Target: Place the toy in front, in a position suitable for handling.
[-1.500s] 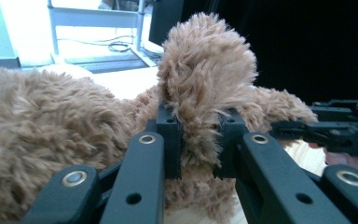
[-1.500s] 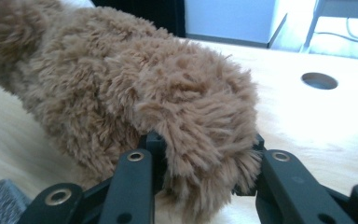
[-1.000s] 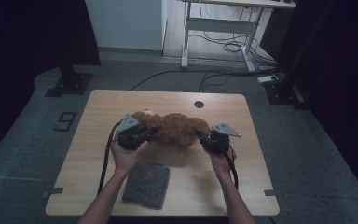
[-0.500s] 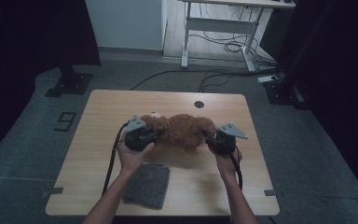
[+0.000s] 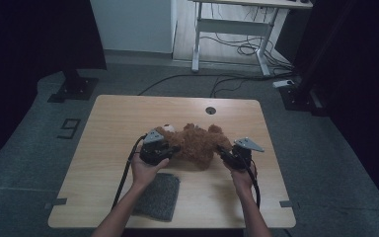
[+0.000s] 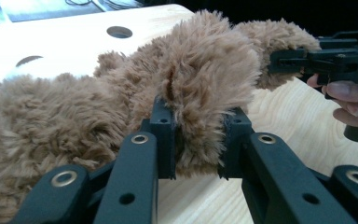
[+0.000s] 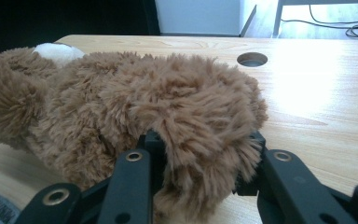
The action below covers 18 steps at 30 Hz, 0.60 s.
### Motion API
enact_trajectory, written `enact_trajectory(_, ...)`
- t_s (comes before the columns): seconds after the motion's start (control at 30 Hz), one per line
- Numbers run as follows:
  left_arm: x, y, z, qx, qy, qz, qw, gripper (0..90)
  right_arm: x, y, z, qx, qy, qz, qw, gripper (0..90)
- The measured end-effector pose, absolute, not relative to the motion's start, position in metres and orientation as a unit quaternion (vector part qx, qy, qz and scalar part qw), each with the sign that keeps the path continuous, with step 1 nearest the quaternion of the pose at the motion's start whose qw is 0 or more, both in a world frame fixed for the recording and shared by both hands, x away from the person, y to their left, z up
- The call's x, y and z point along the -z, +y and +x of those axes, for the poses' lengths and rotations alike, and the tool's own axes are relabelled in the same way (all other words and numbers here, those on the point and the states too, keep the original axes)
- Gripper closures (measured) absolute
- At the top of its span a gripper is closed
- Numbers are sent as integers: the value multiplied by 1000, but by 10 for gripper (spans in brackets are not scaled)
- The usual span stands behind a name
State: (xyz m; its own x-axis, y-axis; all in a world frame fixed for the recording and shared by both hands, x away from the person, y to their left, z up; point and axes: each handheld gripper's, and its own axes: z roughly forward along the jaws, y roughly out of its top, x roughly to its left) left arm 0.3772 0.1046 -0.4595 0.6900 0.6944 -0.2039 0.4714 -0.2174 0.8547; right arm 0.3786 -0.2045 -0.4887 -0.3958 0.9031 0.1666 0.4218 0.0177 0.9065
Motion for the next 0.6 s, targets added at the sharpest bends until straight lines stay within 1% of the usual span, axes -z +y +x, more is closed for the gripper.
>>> enact_trajectory(0.2, 464, 109, 367, -98, 369, 782, 493, 661, 498, -208, 368, -520, 661, 496, 217, 639)
enact_trajectory(0.33, 469, 116, 359, -90, 370, 786, 488, 526, 510, -211, 361, -529, 656, 496, 208, 632)
enact_trajectory(0.43, 470, 126, 349, -104, 373, 790, 476, 375, 512, -212, 359, -533, 655, 496, 203, 627)
enact_trajectory(0.53, 473, 141, 337, -112, 384, 788, 467, 305, 513, -212, 358, -539, 655, 490, 201, 611)
enact_trajectory(0.6, 478, 150, 330, -115, 396, 784, 464, 286, 514, -212, 357, -543, 655, 487, 197, 606)
